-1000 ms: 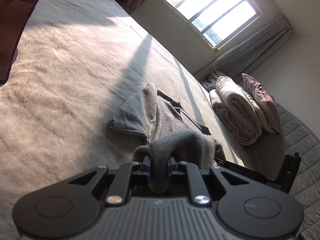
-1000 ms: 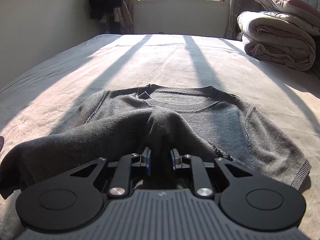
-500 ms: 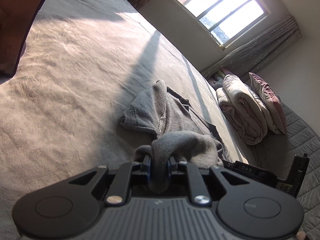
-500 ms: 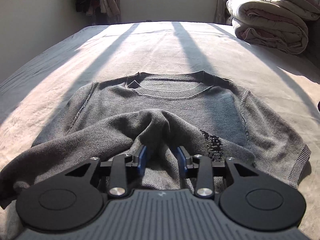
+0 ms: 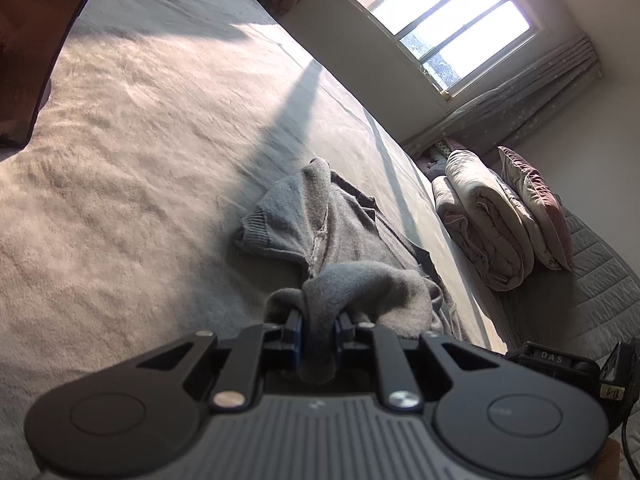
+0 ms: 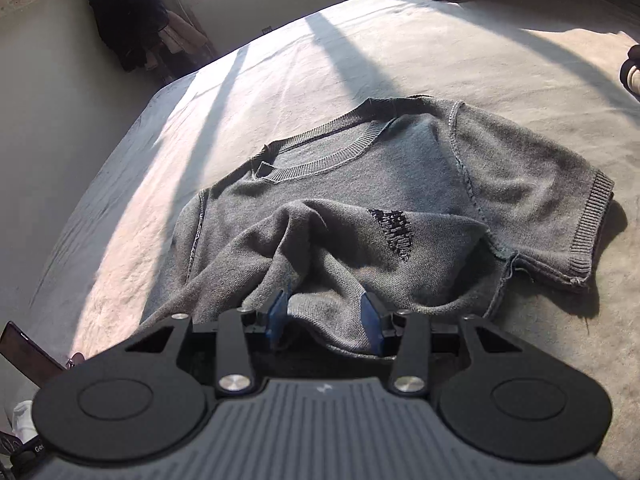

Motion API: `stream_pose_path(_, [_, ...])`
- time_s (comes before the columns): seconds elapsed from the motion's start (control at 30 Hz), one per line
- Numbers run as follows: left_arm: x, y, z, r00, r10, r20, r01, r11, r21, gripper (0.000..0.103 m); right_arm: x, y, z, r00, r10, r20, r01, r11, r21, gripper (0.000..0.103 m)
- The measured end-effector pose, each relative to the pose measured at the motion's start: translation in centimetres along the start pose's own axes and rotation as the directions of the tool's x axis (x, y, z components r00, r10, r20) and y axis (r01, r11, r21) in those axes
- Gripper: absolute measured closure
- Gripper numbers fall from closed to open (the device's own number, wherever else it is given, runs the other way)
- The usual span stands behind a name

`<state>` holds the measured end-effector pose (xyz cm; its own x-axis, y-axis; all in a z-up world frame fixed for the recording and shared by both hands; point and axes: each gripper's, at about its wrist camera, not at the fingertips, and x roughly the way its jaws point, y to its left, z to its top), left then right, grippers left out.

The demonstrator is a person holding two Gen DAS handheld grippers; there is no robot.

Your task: Fold clothes

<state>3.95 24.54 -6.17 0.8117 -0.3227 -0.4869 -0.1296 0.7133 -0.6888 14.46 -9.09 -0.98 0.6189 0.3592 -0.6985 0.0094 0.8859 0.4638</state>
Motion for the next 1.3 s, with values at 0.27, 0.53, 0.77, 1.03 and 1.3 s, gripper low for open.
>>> stream_pose_path(0.27, [0.3, 0.2, 0.0, 1.0, -0.001, -0.008, 0.001, 1.0, -0.023, 0.088, 0.4, 0.1, -2.9, 0.999, 0.042, -0.03, -0.042, 0.999, -0.006, 0.057])
stream_pose_path(0.53, [0.6, 0.2, 0.0, 1.0, -0.002, -0.017, 0.001, 1.0, -0.025, 0.088, 2.0, 1.1, -1.5, 0.996, 0.073, 0.055, -0.073, 0.997, -0.002, 0.05])
stream_pose_path(0.77, [1.0, 0.2, 0.2, 1.0, -0.015, -0.012, 0.014, 0.999, -0.045, 0.089, 2.2, 0.6, -0.7, 0.992, 0.037, 0.121, -0.038, 0.999, 0.004, 0.095])
stream_pose_path(1.03, [-0.7, -1.8, -0.1, 0.995, -0.098, 0.012, 0.097, 0.994, 0.051, 0.089, -4.2, -2.5, -0.6, 0.983, 0.042, 0.179, -0.045, 0.999, 0.012, 0.097])
stream_pose_path(1.3, [-4.7, -3.6, -1.9, 0.974, -0.224, -0.026, 0.224, 0.954, 0.199, 0.089, -11.9, -6.1, -2.9, 0.969, 0.078, 0.236, -0.087, 0.996, 0.031, 0.097])
